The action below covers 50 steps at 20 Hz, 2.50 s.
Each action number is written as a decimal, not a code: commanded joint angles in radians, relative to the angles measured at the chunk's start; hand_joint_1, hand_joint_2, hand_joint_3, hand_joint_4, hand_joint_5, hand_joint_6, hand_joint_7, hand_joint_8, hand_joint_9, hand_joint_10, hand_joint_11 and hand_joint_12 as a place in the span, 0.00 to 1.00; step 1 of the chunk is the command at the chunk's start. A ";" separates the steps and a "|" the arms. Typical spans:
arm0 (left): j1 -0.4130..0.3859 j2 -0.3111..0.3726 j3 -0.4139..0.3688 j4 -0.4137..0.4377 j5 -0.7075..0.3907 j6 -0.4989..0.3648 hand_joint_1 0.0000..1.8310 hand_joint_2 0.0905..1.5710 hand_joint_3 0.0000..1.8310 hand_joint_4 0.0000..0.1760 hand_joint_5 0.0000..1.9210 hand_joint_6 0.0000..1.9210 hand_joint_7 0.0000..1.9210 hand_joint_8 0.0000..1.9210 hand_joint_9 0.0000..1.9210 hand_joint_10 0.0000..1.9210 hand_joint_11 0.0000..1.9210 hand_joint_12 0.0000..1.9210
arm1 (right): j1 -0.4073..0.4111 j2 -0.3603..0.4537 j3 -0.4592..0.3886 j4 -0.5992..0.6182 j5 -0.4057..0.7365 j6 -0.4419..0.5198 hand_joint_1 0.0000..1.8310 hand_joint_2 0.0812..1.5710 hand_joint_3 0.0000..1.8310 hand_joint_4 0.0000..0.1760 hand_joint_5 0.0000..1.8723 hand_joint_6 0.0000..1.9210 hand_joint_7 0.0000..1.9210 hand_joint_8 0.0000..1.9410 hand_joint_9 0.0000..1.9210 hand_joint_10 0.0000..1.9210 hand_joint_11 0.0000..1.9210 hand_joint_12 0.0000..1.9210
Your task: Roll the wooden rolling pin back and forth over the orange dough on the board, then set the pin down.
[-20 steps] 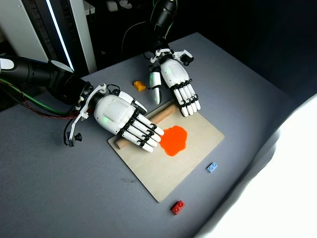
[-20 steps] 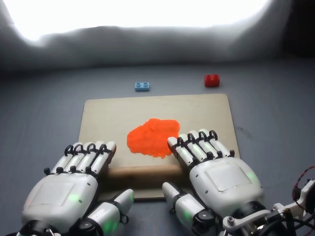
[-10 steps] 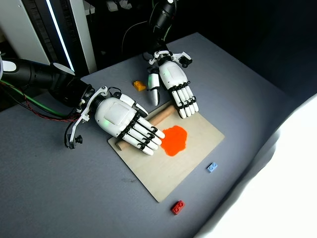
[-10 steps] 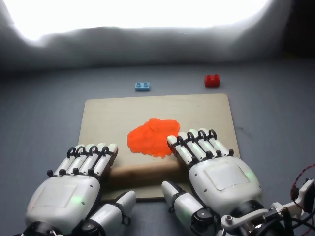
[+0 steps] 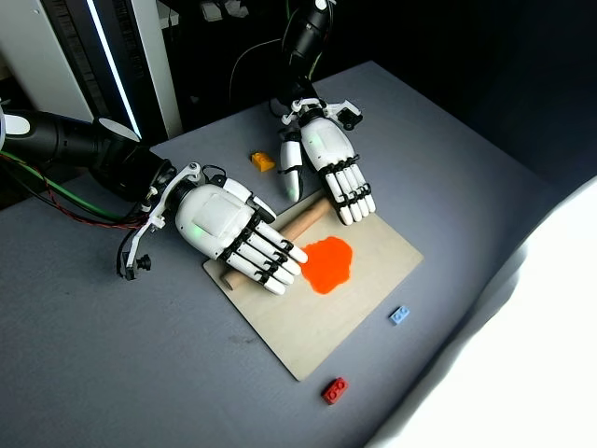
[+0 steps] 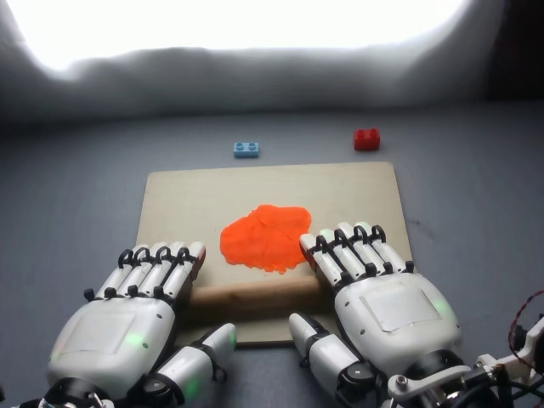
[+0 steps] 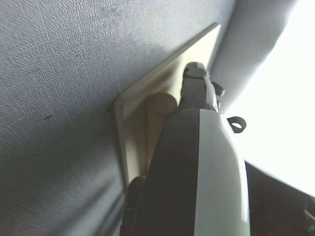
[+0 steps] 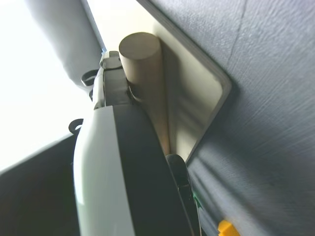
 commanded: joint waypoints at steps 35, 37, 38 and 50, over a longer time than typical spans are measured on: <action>-0.109 -0.036 0.145 0.040 0.063 -0.048 0.00 0.90 0.00 0.00 0.00 0.00 0.00 0.00 0.00 0.00 0.00 0.00 | 0.013 -0.002 0.088 -0.048 -0.027 0.033 0.00 0.97 0.01 0.00 0.04 0.00 0.02 0.00 0.00 0.00 0.00 0.00; -0.119 -0.039 0.152 0.035 0.070 -0.051 0.00 0.90 0.00 0.00 0.00 0.00 0.00 0.00 0.00 0.00 0.00 0.00 | 0.016 -0.002 0.092 -0.048 -0.027 0.034 0.00 0.97 0.01 0.00 0.02 0.00 0.01 0.00 0.00 0.00 0.00 0.00; -0.121 -0.039 0.154 0.034 0.070 -0.051 0.00 0.90 0.00 0.00 0.00 0.00 0.00 0.00 0.00 0.00 0.00 0.00 | 0.017 -0.002 0.094 -0.048 -0.027 0.034 0.00 0.97 0.00 0.00 0.03 0.00 0.01 0.00 0.00 0.00 0.00 0.00; -0.129 -0.044 0.181 0.010 0.075 -0.051 0.00 0.90 0.00 0.00 0.00 0.00 0.00 0.00 0.00 0.00 0.00 0.00 | 0.051 -0.005 0.135 -0.056 -0.010 0.047 0.00 0.97 0.00 0.00 0.04 0.01 0.02 0.01 0.01 0.00 0.00 0.00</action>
